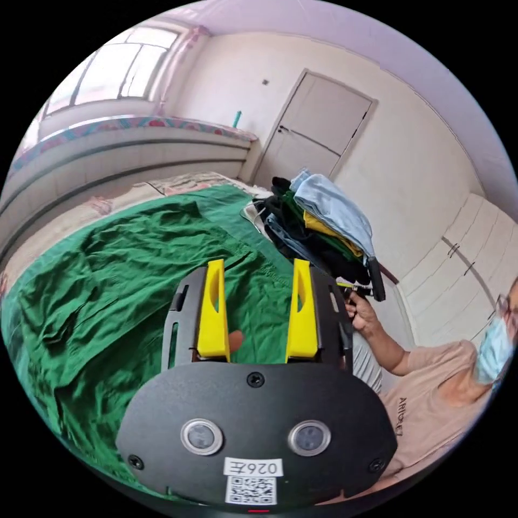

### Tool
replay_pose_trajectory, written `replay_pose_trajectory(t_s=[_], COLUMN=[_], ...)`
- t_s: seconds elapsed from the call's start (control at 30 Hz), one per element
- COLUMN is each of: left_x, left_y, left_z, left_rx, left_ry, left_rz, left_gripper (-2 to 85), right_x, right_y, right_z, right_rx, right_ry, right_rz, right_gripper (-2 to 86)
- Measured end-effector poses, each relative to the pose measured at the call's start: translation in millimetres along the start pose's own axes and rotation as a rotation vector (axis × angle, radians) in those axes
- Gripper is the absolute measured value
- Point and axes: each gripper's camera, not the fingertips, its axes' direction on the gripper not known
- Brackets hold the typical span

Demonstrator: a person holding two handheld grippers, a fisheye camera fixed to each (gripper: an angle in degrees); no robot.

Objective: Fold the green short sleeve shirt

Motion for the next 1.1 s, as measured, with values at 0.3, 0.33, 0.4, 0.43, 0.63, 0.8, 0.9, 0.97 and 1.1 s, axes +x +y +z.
replay_pose_trajectory(t_s=[0.3, 0.33, 0.4, 0.43, 0.63, 0.8, 0.9, 0.97, 1.1], left_x=[-42, -45, -46, -46, -67, -66, -54, -48, -59], left_y=[-64, -62, -57, -53, -7, 27, 50, 66, 81], left_z=[410, 453, 512, 550, 705, 771, 816, 846, 855], left_rx=[-0.354, -0.385, -0.43, -0.467, -0.689, -0.779, -0.891, -0.973, -1.012], left_ry=[0.014, -0.025, -0.084, -0.14, -0.273, -0.313, -0.38, -0.454, -0.44], left_rz=[-0.216, -0.227, -0.225, -0.218, -0.272, -0.268, -0.203, -0.156, -0.115], left_gripper=[14.1, 15.1, 16.8, 18.3, 27.0, 27.8, 27.3, 25.9, 13.3], right_x=[54, 59, 67, 73, 87, 70, 53, 40, 29], right_y=[38, 39, 42, 43, 47, 38, 30, 22, 5], right_z=[82, 89, 98, 103, 127, 122, 110, 102, 93], right_rx=[-0.136, -0.142, -0.144, -0.149, -0.151, -0.086, -0.027, 0.001, 0.018], right_ry=[-0.186, -0.191, -0.215, -0.223, -0.412, -0.666, -0.691, -0.678, -0.645], right_rz=[0.064, 0.068, 0.079, 0.081, 0.022, -0.11, -0.206, -0.267, -0.311], right_gripper=[8.3, 8.0, 7.1, 6.0, -0.9, -1.3, -1.3, -1.3, -1.4])
